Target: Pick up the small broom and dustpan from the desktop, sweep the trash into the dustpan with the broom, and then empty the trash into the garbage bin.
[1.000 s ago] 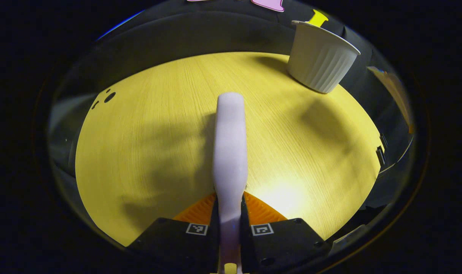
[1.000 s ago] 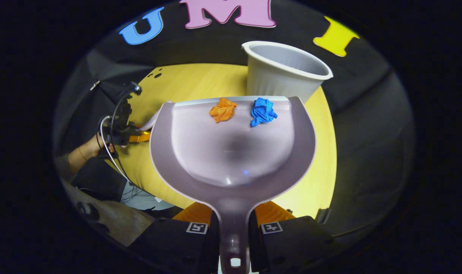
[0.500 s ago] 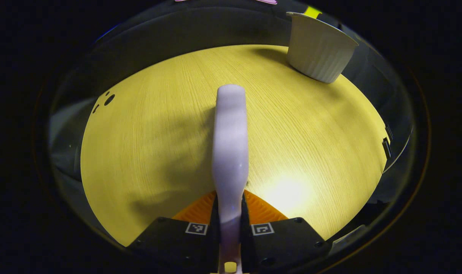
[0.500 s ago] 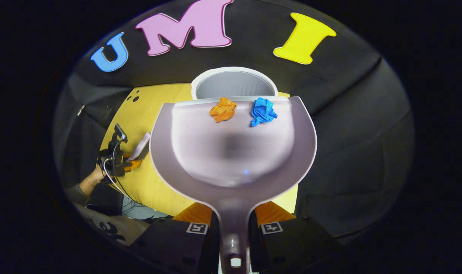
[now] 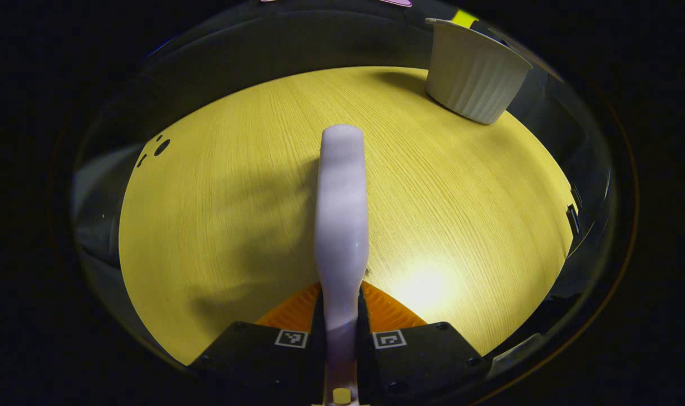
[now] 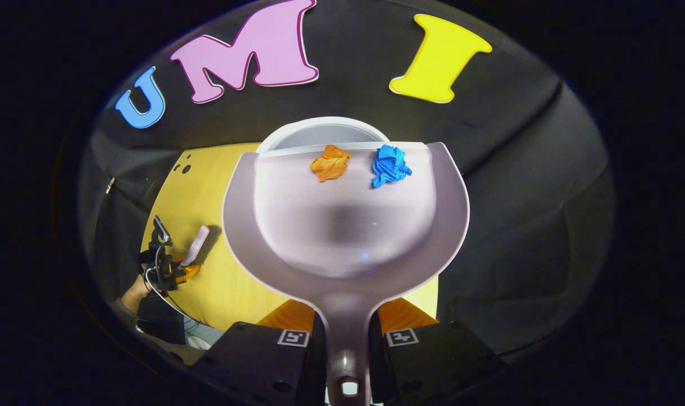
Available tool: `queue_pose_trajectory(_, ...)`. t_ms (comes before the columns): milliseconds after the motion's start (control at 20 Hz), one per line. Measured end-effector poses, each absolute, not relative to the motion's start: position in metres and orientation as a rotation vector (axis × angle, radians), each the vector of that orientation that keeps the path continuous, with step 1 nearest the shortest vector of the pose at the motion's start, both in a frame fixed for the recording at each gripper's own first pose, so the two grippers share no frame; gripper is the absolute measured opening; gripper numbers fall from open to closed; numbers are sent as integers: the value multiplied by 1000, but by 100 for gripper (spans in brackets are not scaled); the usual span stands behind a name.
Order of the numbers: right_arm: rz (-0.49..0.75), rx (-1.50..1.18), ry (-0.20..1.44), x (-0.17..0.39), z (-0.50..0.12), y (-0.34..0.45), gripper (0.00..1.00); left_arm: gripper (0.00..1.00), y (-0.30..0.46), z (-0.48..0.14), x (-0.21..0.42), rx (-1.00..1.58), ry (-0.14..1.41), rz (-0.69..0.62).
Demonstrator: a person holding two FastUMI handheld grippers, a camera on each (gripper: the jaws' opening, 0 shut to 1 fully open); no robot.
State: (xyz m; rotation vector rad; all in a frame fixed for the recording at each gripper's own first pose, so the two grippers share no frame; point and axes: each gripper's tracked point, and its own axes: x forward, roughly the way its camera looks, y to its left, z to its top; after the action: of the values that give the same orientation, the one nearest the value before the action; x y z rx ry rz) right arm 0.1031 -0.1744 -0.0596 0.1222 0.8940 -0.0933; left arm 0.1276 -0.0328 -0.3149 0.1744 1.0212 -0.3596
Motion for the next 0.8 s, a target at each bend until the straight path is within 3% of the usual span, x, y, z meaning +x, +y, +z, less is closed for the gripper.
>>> queue_pose_trajectory(800, -167, -376, 1241, 125, -34, -241, 34, 28, -33, -315, 127, 158, 1006, -332)
